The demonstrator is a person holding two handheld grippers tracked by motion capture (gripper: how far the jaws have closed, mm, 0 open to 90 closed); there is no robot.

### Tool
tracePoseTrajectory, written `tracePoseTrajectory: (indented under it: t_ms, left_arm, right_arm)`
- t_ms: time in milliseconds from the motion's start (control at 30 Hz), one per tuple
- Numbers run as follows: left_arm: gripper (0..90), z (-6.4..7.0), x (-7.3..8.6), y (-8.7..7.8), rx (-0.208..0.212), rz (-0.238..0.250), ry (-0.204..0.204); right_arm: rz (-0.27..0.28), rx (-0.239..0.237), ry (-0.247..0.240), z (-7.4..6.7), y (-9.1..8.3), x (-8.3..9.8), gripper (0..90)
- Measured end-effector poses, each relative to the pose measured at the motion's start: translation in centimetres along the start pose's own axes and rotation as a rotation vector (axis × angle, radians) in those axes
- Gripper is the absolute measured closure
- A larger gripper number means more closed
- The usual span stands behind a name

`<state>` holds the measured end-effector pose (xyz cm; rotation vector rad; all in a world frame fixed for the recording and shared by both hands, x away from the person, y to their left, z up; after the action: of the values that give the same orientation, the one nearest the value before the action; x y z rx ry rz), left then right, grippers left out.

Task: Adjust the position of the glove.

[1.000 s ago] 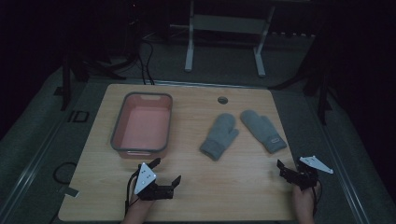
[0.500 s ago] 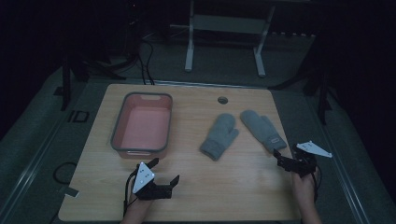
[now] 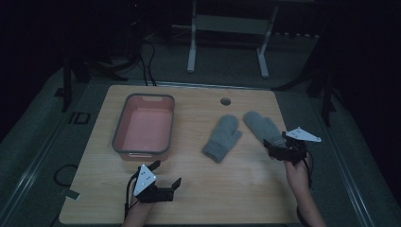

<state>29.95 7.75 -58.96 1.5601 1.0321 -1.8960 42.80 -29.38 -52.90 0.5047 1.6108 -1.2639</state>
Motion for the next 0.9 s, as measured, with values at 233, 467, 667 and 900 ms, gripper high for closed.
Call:
tracePoseTrajectory:
  t_ms: [233,467,667,900]
  left_arm:
    - [1.4,0.0,0.0,-0.1,0.001,-0.002,0.0]
    - [1.4,0.0,0.0,-0.1,0.004,-0.005,-0.004]
    - [1.4,0.2,-0.1,-0.1,0.01,-0.001,-0.002]
    - [1.4,0.3,-0.2,-0.2,0.018,-0.003,0.003]
  right_arm:
    - [0.001,-0.054,-0.033,-1.7,1.7,-1.7,13.5]
    - [-0.019,-0.107,-0.05,-3.3,3.9,-2.3,13.5]
    - [-0.046,-0.17,-0.051,-4.8,6.2,-2.7,13.5]
    - [-0.075,-0.224,-0.1,-6.7,8.6,-2.9,14.3]
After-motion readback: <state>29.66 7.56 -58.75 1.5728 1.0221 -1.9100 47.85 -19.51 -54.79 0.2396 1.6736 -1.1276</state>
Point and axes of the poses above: each handheld gripper's, and its own axes: y roughly forward along the jaws, x roughly out of its underside, z roughly to its right, the point moved 9 cm from there along y, roughly forward along the jaws, and after that the axes turned 1 degree about y, right-handed, at the moved point
